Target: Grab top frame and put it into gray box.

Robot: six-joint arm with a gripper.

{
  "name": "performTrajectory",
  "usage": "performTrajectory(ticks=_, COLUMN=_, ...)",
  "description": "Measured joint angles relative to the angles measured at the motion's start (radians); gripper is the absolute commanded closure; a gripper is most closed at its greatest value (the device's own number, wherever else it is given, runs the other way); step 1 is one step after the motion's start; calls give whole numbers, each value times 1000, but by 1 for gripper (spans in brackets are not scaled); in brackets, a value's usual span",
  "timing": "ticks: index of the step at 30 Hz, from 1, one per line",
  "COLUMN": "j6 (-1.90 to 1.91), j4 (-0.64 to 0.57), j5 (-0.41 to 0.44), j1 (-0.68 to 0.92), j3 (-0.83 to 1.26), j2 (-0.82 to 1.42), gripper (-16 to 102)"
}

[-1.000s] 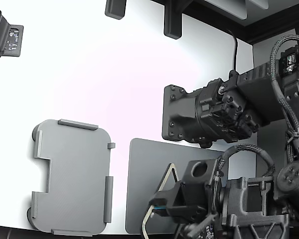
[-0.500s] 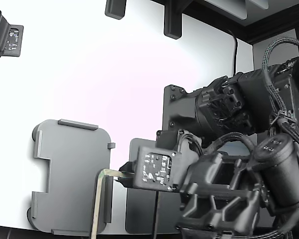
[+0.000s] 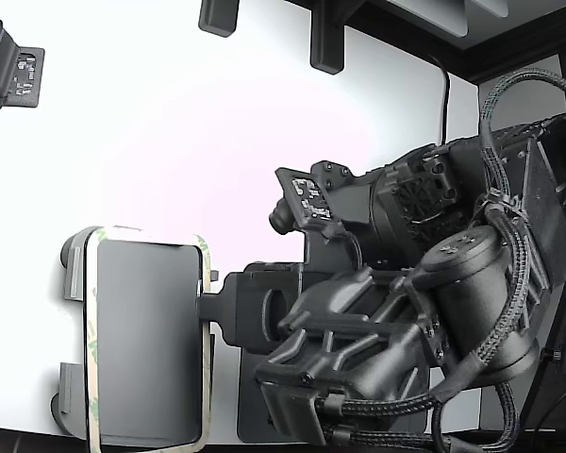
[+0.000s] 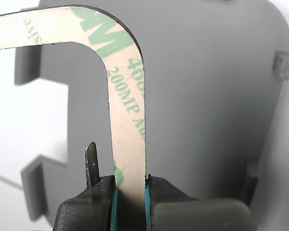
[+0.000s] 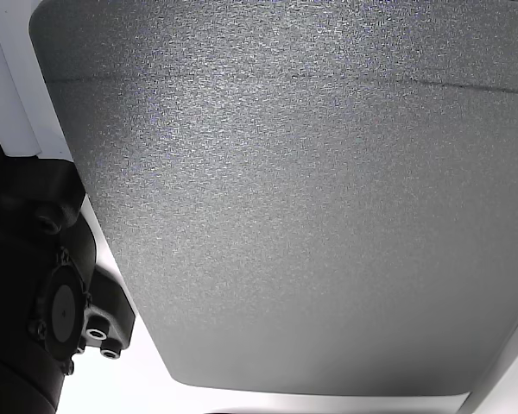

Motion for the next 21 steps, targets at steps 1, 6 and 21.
performTrajectory(ticks=1, j6=52, j4=0, j5=-18, j1=-9, j3=2, j2=-6, gripper=99)
performTrajectory(ticks=6, j6=187, j4=0, j5=-129, j1=-34, j3=15, j2=-38, gripper=99)
performTrajectory(ticks=21, j6=0, j4=0, j5=-186, j1=-41, j3=61, j2=-75, gripper=99)
